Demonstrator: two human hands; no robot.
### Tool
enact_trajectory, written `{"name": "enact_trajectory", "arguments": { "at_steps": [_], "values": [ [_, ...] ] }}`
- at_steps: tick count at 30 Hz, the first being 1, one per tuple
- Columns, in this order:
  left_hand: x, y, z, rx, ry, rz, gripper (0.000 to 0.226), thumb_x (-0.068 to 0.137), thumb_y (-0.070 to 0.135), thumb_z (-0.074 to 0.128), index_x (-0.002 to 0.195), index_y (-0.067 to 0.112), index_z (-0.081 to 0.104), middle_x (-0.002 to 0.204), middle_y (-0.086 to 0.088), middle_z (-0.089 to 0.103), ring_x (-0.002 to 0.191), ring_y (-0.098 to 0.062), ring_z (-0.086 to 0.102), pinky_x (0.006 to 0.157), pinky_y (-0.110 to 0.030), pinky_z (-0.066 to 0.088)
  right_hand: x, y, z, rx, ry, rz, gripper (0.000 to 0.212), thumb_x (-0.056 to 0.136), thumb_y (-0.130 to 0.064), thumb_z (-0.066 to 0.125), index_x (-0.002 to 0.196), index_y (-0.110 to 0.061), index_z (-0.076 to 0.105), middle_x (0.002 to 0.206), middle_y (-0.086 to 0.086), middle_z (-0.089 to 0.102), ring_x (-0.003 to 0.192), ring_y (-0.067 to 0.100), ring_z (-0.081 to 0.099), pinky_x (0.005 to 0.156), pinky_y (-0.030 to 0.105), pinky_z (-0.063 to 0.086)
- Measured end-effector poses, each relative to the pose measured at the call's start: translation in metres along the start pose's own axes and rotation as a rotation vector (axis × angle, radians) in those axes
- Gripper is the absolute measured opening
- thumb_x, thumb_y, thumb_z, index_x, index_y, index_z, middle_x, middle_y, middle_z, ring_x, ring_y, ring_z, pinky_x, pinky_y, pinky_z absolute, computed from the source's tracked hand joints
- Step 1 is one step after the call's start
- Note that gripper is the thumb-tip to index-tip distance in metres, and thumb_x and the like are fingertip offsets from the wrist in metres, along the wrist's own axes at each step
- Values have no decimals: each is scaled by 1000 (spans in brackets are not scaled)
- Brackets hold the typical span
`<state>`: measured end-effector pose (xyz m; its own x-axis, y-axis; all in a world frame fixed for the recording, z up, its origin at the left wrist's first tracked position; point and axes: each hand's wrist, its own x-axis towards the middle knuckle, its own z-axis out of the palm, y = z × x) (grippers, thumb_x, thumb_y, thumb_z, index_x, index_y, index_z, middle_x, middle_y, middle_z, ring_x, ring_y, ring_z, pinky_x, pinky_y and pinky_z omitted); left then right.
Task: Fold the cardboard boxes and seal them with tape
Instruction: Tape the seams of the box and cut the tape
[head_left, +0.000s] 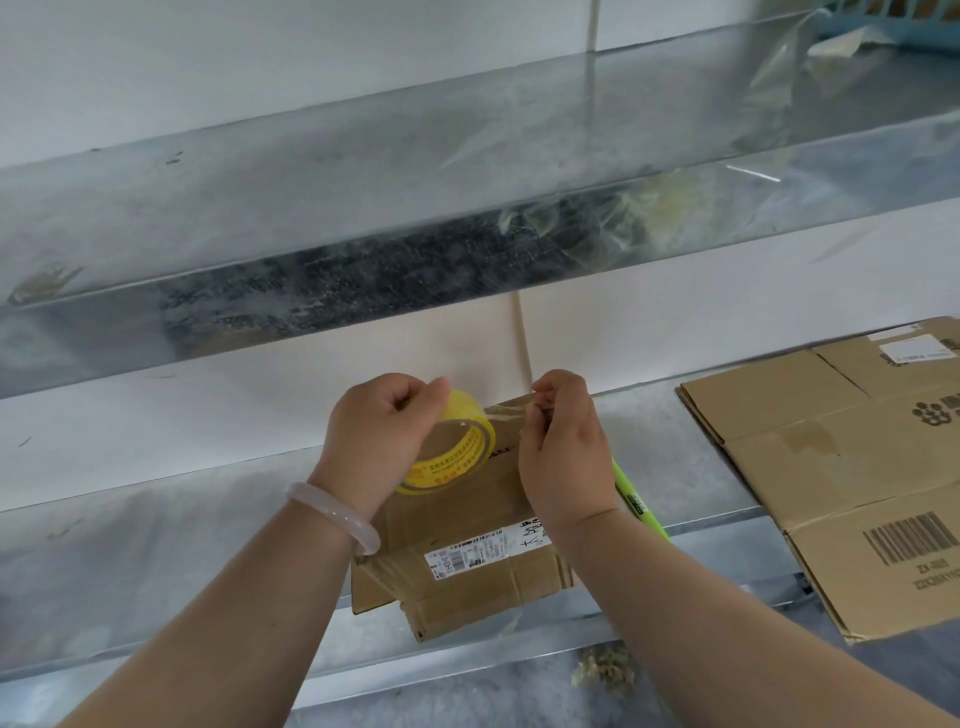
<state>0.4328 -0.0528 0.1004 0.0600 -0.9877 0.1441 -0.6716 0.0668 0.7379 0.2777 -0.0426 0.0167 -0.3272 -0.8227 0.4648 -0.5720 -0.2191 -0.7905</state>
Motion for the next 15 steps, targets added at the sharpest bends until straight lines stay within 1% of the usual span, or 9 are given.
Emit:
{"name": "enact_trajectory", "arguments": {
  "at_steps": [2,3,5,7,12,15],
  "values": [
    [-2,0,1,16,10,41,43,91,36,58,66,1,61,59,-16,53,52,-9,43,48,-18,32,0,0,0,11,0,10,19,94,-3,50,112,-9,53,94,-3,54,76,22,55,62,43,50],
    [-3,-1,1,14,16,47,42,91,36,58,66,3,62,59,-14,53,52,-9,44,49,-16,33,0,0,0,20,1,13,19,94,-3,50,111,-9,52,94,-4,53,75,20,54,62,42,50],
    [-5,-4,1,10,28,54,37,90,37,60,64,11,64,55,-4,56,56,-8,50,49,-13,34,-1,0,-1,37,-1,18,19,94,-3,50,111,-9,52,94,-4,53,76,18,54,62,42,50],
    [-6,-4,1,16,35,65,31,89,38,60,65,19,66,57,5,61,63,-5,56,50,-10,37,-2,0,-2,45,-2,17,19,94,-3,51,111,-10,52,94,-3,54,77,20,55,63,41,50],
    [-8,-3,3,34,37,88,29,89,39,59,67,22,66,61,5,62,68,-4,57,53,-8,37,0,-1,-4,77,-31,65,18,95,-6,49,112,-14,49,94,-2,56,77,16,55,65,39,50],
    [-12,-4,4,38,41,88,25,89,38,61,69,23,65,62,6,61,69,-4,56,54,-8,38,0,-2,-6,109,-50,101,18,95,-7,49,109,-19,47,92,-5,54,78,14,55,67,36,50]
  ]
}}
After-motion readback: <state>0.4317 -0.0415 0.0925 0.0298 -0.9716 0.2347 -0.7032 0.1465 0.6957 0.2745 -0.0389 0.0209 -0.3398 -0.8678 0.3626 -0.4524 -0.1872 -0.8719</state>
